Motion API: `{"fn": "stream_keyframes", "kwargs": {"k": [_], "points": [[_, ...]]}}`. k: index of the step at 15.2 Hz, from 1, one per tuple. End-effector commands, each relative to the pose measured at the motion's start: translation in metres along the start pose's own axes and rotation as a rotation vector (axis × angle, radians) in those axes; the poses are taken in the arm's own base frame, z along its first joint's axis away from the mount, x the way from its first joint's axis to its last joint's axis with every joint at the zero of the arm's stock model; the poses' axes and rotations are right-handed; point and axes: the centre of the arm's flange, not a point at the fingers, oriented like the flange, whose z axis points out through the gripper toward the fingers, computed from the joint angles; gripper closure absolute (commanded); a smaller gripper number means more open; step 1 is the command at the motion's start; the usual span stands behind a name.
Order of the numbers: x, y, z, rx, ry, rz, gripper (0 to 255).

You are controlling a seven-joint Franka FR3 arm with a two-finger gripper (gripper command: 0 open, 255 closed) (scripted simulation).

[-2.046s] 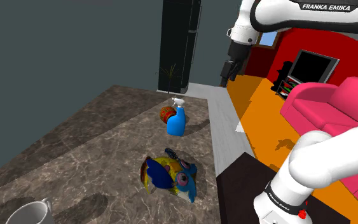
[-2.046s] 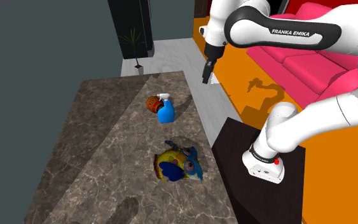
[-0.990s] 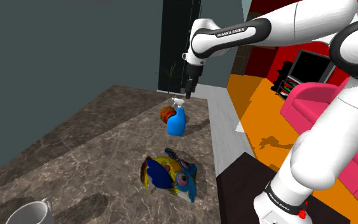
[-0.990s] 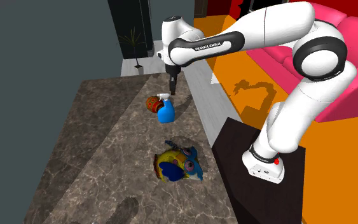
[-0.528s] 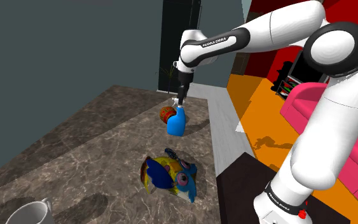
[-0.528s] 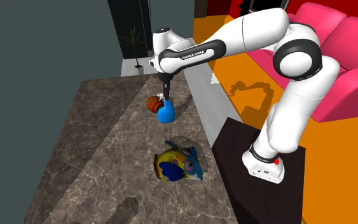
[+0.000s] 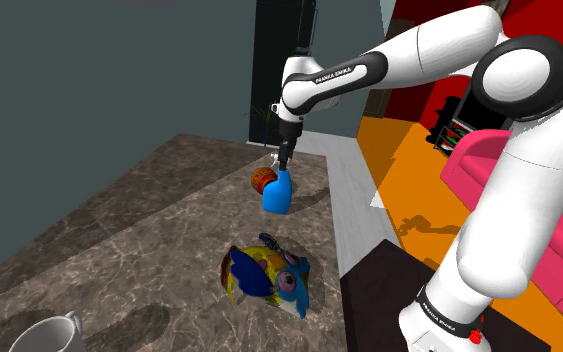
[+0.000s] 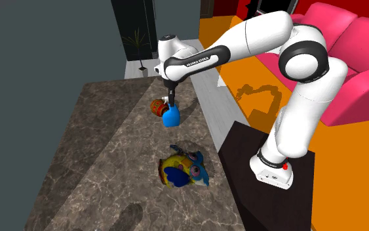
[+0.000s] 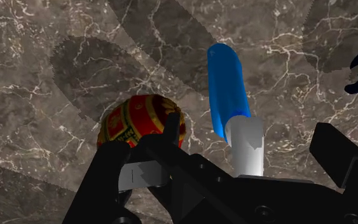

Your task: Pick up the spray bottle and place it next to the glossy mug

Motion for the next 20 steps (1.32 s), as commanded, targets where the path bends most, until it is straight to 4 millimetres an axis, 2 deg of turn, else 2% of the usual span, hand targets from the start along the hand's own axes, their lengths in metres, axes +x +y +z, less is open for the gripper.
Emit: {"fn": "stream_keyframes", "kwargs": {"k": [1, 3, 4, 13, 20], "points": [[0.0, 0.0, 0.0, 0.0, 0.0, 0.0, 0], [0.0, 0.0, 0.0, 0.0, 0.0, 0.0, 0], [0.0, 0.0, 0.0, 0.0, 0.0, 0.0, 255], [0.0, 0.0, 0.0, 0.0, 0.0, 0.0, 255], [0.0, 0.0, -0.037, 0.0, 0.0, 0.0, 255]]}}
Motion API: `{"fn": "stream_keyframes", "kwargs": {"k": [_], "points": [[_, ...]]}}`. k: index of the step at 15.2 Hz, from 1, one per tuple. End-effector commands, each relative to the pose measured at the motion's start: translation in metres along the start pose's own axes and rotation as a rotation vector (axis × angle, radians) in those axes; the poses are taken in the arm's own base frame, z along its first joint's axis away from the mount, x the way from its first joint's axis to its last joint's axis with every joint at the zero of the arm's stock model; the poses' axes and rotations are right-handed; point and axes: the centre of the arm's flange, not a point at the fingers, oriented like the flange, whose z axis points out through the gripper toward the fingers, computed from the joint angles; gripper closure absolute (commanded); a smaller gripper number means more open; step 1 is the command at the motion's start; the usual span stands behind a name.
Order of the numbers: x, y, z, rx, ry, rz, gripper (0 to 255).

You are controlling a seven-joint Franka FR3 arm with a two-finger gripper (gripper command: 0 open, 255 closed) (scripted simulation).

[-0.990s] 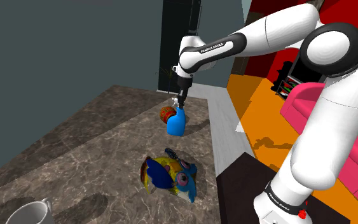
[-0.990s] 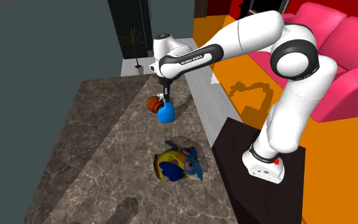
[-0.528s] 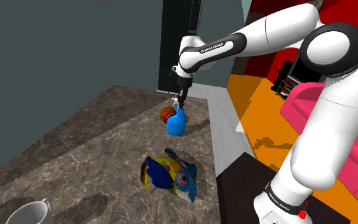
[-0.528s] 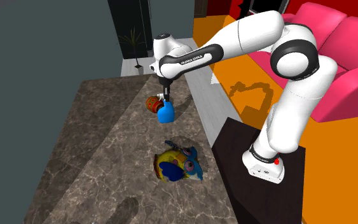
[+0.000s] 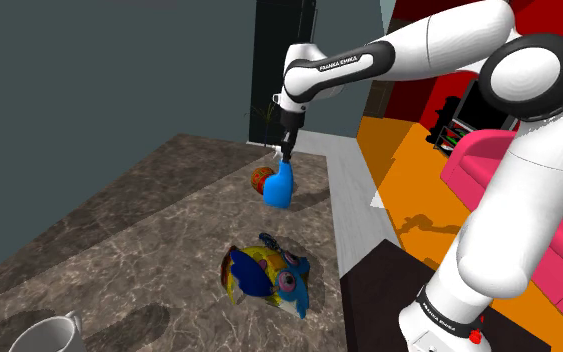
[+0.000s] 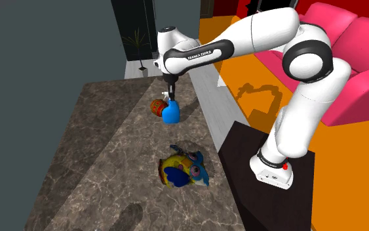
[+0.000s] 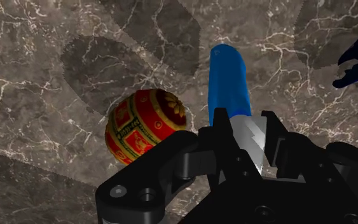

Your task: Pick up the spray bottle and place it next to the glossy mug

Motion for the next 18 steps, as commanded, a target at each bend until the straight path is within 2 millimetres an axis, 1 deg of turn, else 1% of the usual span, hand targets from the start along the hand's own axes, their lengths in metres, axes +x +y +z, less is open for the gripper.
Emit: {"fn": "stream_keyframes", "kwargs": {"k": [1, 18], "points": [[0.001, 0.0, -0.011, 0.0, 0.0, 0.0, 255], [0.001, 0.0, -0.101, 0.0, 0.0, 0.0, 255]]}}
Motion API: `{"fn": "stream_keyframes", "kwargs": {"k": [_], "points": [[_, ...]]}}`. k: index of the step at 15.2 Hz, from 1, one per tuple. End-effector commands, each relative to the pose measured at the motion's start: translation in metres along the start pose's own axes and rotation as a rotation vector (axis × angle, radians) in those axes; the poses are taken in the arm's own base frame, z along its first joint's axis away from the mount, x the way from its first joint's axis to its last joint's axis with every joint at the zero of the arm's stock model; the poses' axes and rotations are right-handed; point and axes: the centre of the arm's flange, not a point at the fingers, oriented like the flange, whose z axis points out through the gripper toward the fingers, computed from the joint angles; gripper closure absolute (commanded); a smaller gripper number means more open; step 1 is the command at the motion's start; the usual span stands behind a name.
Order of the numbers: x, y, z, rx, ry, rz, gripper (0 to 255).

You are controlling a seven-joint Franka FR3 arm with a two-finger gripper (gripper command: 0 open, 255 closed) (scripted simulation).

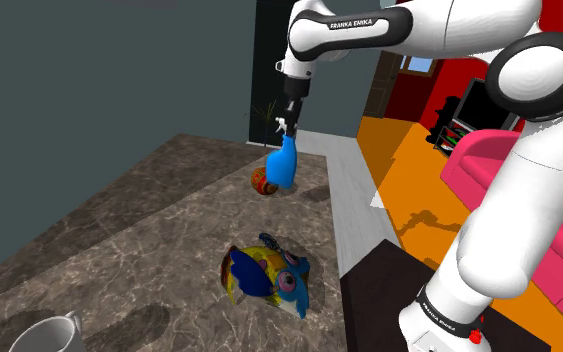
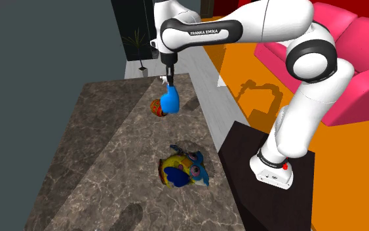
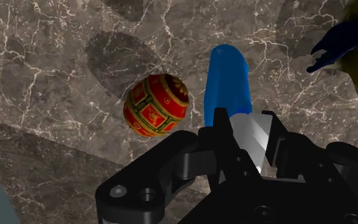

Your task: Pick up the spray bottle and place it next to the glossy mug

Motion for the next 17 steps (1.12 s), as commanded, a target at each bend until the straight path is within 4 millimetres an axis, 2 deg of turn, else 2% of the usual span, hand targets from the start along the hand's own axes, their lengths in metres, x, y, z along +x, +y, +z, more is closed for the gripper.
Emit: {"fn": "stream_keyframes", "kwargs": {"k": [1, 17], "points": [[0.0, 0.0, -0.011, 0.0, 0.0, 0.0, 255], [-0.001, -0.001, -0.096, 0.0, 0.0, 0.0, 255]]}}
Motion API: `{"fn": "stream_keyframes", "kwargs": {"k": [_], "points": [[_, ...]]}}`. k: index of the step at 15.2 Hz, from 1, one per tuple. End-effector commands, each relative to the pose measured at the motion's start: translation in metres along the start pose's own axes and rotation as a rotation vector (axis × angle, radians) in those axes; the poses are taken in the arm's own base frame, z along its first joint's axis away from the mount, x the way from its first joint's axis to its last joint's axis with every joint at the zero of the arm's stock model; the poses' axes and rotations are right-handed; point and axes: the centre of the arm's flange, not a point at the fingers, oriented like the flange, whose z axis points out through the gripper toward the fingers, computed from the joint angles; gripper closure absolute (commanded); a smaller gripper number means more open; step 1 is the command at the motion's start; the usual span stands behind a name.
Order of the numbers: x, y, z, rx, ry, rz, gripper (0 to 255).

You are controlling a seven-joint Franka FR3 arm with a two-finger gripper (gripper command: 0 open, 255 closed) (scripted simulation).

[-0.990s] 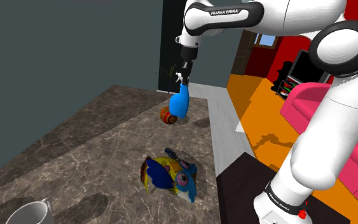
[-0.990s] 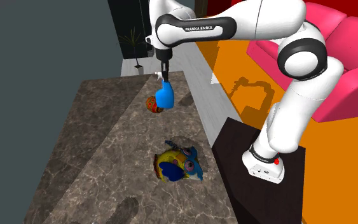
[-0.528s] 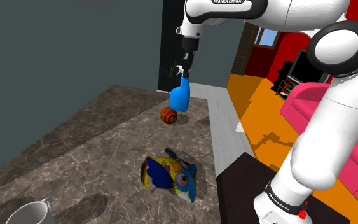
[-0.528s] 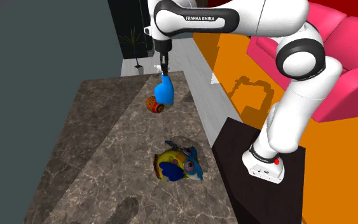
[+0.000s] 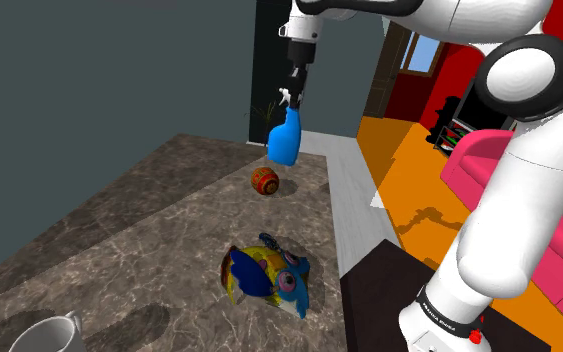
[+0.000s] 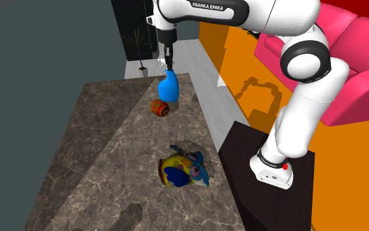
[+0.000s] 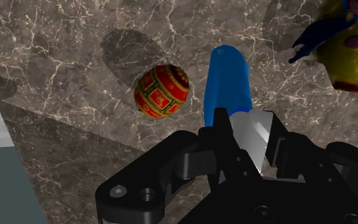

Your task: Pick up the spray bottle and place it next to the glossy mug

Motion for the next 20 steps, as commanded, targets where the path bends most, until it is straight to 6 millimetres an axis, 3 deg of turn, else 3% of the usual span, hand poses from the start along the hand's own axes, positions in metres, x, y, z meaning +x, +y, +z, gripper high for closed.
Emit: {"fn": "stream_keyframes", "kwargs": {"k": [1, 18, 20], "points": [[-0.001, 0.002, -0.011, 0.0, 0.0, 0.0, 255], [-0.001, 0.002, -0.099, 0.0, 0.0, 0.0, 255], [0.002, -0.024, -0.093, 0.0, 0.0, 0.0, 255]]}}
